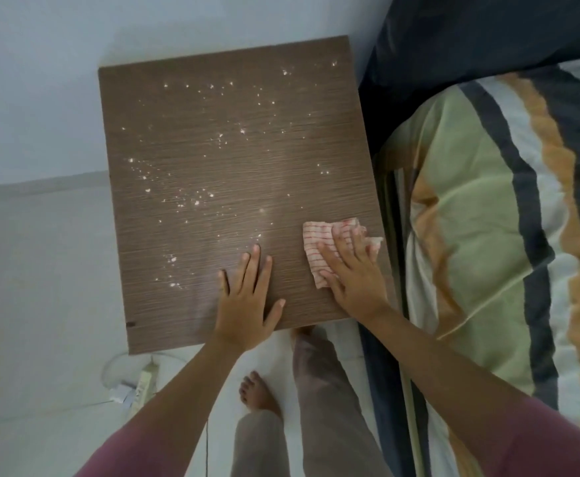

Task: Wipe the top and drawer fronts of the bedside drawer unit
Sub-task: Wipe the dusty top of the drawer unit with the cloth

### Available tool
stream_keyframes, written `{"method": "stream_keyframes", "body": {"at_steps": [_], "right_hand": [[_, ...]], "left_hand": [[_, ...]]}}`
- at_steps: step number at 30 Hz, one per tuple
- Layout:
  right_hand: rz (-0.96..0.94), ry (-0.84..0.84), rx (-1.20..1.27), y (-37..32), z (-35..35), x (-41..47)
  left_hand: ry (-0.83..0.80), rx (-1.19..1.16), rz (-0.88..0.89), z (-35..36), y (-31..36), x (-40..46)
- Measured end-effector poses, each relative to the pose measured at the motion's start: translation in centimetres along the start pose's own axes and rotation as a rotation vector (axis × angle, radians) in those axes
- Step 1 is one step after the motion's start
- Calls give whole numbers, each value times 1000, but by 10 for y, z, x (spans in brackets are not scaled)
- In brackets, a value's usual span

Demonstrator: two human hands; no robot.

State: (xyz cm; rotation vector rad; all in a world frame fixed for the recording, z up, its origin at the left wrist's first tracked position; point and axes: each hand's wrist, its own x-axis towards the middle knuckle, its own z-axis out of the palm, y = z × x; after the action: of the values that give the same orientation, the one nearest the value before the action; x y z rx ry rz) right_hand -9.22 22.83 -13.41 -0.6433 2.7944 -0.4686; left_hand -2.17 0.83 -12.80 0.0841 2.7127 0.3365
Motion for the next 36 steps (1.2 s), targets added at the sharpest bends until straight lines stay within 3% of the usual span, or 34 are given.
{"method": "stream_keyframes", "body": {"at_steps": [10, 18, 24, 28, 30, 33, 36], "right_hand": [[41, 145, 337, -15, -29, 24], [-36, 372, 352, 15, -86, 139], [-60, 372, 292, 46, -101, 253], [-117, 280, 197, 62, -89, 306], [-136, 228, 83, 67, -83, 319], [-172, 308, -51, 72, -83, 323], [-352, 320, -96, 79, -91, 329]], "left_hand": [[143, -133, -24, -27, -9, 54], [227, -106, -135, -74, -38, 168], [207, -48, -192, -72, -47, 182], [195, -56, -188, -73, -48, 183], [178, -46, -191, -74, -48, 182], [160, -47, -185, -75, -48, 182], [150, -50, -182, -76, -48, 181]]}}
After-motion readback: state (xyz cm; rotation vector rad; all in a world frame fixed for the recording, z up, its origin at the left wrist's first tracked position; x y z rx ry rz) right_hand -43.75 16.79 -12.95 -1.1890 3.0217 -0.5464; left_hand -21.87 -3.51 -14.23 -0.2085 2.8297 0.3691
